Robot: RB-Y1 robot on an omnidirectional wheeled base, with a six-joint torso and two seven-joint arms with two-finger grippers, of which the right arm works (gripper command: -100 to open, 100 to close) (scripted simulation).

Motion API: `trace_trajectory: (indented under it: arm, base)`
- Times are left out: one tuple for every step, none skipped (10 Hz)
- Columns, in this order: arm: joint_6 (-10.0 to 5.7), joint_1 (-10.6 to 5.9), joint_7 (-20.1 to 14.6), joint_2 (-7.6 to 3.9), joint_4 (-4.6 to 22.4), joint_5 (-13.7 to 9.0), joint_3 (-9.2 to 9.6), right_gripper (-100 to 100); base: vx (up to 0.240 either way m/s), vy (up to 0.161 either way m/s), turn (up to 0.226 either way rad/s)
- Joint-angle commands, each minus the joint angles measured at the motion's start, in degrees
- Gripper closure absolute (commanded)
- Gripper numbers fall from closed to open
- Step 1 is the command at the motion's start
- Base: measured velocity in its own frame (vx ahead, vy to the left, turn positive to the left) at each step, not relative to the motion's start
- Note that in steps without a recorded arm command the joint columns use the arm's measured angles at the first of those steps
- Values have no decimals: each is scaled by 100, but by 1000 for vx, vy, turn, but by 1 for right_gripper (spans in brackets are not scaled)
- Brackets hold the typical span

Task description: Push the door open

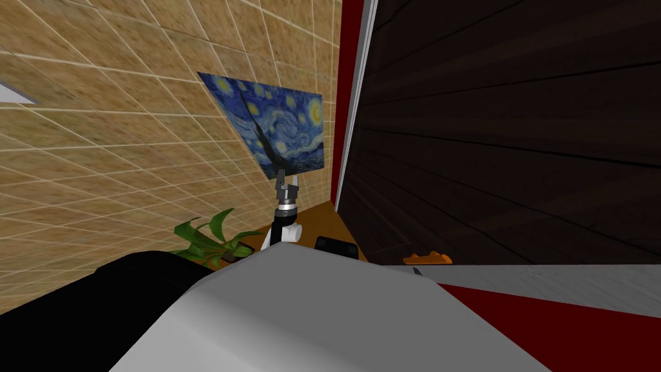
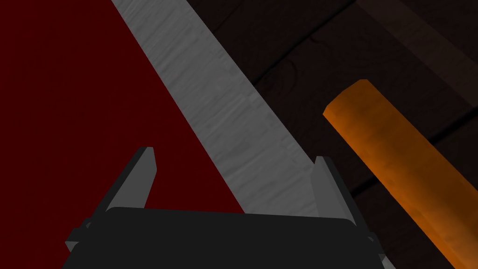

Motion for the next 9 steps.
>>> trace_trajectory:
  arm:
    - [229,47,-54,-131,32,-62,-122,-100]
    - [181,47,-54,-131,32,-62,-122,-100]
    - [220,47,-54,-131,32,-62,-122,-100]
    - [229,47,-54,-131,32,-62,-122,-100]
    - [229,47,-54,-131,32,-62,-122,-100]
    - [229,47,-54,-131,32,-62,-122,-100]
    - [229,47,-54,-131,32,-62,-122,-100]
    - [229,47,-54,-131,32,-62,-122,-100]
    - [229,47,-54,-131,32,-62,-122,-100]
  base:
    - [19,7,-41]
    - [47,12,-24]
    - [44,3,-10]
    - [24,-6,-10]
    - [-5,12,-17]
    - [-13,1,23]
    - [-12,-3,4]
    - [4,-11,-1]
    - [17,-8,13]
